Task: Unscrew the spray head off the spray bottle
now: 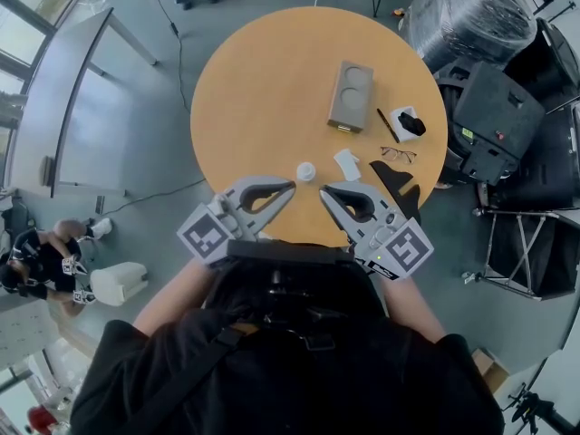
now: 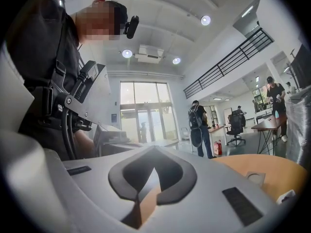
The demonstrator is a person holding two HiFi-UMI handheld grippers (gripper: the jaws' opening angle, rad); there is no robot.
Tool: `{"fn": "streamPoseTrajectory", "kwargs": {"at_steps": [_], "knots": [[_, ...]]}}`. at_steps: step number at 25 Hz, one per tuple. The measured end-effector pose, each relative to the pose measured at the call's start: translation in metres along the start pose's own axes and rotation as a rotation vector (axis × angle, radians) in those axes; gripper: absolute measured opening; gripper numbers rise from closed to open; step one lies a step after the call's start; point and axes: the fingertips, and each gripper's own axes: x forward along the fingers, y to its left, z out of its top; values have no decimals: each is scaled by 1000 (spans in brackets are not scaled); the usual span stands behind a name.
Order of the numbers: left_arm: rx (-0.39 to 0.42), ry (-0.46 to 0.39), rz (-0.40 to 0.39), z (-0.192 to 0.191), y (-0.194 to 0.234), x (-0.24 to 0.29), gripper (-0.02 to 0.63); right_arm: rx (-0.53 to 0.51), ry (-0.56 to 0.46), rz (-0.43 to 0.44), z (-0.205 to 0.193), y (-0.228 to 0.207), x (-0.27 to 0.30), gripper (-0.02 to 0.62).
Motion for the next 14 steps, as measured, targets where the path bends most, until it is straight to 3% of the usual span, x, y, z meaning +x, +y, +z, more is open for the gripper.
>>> {"fn": "streamPoseTrajectory", "kwargs": {"at_steps": [3,6,7,9,10,14], "knots": [[67,-39,-31,2,-5,0,2,0,4,2,-2,1,0,-2],[295,-53,-115,5,-11,0,3,-1,6,4,-3,2,1,-2],[254,-37,-101,1,-9,-1,3,-1,8,5,-4,3,2,-2],[47,-17,-21,-4,-2,-3,3,-2,12,5,-5,5,3,-2],[-2,-12,-1,-4,-1,-3,3,-2,14,5,-5,5,3,-2],[-18,2,7,-5,0,-4,3,0,20,1,-7,4,6,-2]]}}
